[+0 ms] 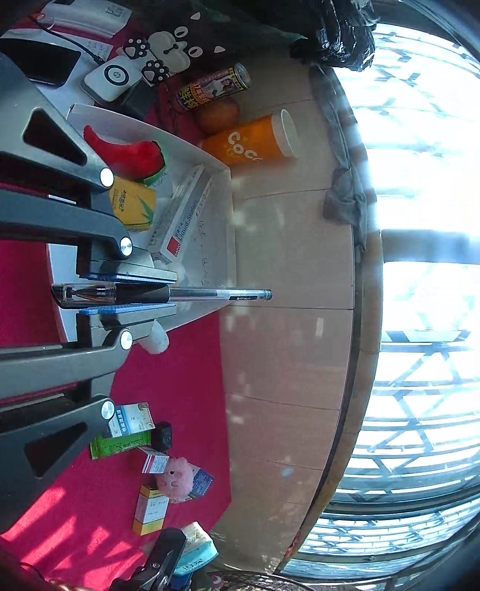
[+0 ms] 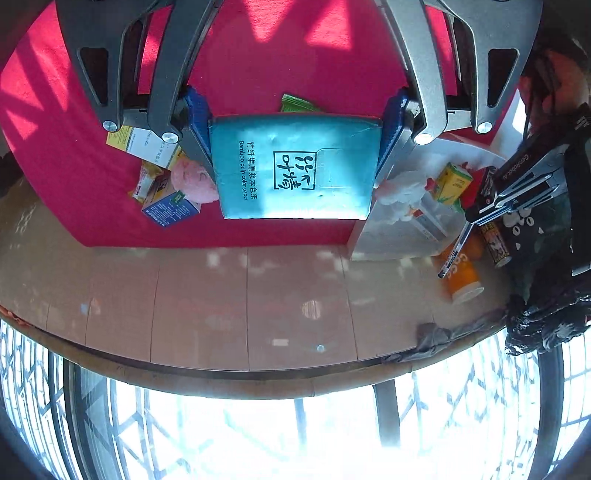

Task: Organize objects
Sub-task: 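Carry the pen and blue tissue pack over the tray with both tools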

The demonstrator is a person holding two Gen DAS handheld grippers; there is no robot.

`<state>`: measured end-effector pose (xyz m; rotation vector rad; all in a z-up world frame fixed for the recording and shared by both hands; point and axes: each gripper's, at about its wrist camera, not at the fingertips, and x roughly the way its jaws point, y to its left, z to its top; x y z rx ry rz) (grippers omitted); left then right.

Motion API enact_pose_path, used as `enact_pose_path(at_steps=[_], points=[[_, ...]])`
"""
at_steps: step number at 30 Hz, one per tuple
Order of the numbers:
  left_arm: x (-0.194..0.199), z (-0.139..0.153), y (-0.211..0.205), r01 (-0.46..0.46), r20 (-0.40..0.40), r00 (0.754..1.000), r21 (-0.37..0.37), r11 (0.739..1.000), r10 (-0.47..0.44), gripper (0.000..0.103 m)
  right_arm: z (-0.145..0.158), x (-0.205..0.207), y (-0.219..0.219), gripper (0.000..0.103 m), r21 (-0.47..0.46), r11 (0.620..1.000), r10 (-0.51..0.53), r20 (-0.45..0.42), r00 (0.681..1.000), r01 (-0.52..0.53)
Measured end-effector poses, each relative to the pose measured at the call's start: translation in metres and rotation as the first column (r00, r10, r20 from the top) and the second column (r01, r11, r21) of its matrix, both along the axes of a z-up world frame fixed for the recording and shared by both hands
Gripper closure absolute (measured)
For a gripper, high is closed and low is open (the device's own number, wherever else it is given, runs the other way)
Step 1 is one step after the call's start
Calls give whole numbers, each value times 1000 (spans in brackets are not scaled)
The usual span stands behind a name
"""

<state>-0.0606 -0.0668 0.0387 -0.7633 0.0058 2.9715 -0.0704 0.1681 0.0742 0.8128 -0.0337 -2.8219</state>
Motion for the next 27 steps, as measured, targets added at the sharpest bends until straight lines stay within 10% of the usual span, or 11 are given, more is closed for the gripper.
enact_pose_path(at_steps=[27], points=[[-14, 3, -96, -216, -14, 976, -7, 976, 216, 95, 24, -24, -124, 29, 59, 971, 234, -30, 972, -232]])
